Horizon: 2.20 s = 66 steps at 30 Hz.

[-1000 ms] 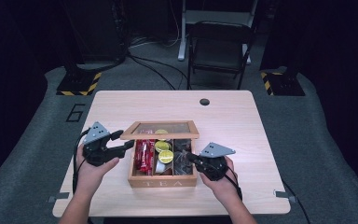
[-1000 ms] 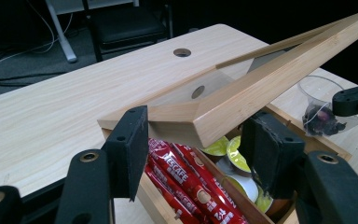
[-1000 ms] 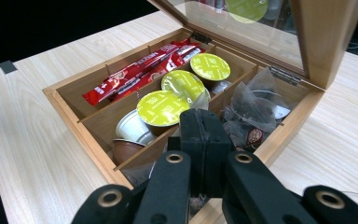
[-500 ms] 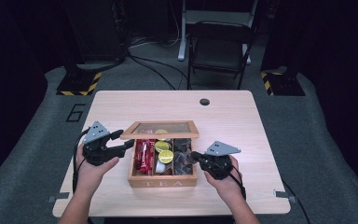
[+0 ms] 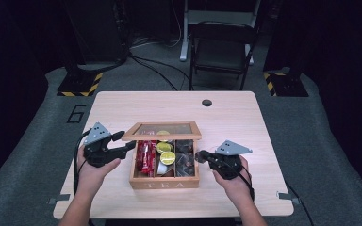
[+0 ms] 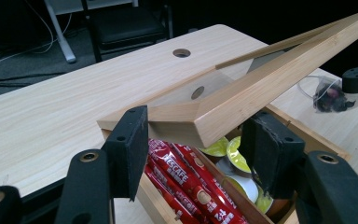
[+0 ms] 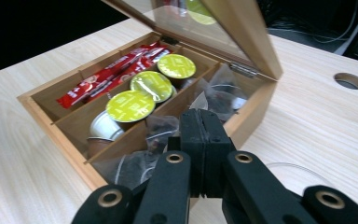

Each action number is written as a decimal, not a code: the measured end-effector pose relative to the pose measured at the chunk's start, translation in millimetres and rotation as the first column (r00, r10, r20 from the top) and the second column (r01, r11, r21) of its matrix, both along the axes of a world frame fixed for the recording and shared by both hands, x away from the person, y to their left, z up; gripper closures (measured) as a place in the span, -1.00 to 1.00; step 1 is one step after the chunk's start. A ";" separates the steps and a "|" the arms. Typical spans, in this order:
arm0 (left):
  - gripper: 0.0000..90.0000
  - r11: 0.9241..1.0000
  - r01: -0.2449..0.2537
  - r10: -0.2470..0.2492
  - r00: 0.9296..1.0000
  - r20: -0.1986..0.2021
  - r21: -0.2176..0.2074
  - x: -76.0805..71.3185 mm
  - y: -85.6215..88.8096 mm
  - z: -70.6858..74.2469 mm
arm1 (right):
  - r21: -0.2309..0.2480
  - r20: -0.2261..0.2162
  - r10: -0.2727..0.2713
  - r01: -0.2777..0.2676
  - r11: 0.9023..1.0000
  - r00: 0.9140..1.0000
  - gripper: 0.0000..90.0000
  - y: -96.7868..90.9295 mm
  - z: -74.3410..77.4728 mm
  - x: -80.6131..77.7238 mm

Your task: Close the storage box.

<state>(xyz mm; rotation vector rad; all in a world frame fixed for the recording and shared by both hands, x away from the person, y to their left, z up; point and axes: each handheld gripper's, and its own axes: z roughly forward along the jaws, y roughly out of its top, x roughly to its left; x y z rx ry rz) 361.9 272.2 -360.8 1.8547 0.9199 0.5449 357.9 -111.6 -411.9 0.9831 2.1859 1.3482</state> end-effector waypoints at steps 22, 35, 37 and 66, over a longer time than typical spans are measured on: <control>-0.06 1.000 0.001 -0.001 1.000 -0.001 0.006 -0.4 -0.1 -0.1 | -0.019 0.001 -0.100 0.100 0.995 0.995 1.00 -27.3 -2.5 7.8; -0.06 1.000 0.002 -0.002 1.000 -0.001 0.006 -0.5 -0.1 -0.2 | -0.044 -0.008 -0.136 0.135 0.990 0.991 1.00 -35.5 -9.8 13.1; -0.06 1.000 0.003 -0.003 1.000 -0.002 0.007 -0.5 -0.1 -0.2 | -0.048 -0.011 -0.143 0.142 0.989 0.990 1.00 -36.7 -11.2 14.1; -0.06 1.000 0.005 -0.004 1.000 -0.003 0.008 -0.8 -0.1 -0.4 | -0.075 -0.016 -0.159 0.158 0.985 0.987 0.82 -36.5 -19.9 17.8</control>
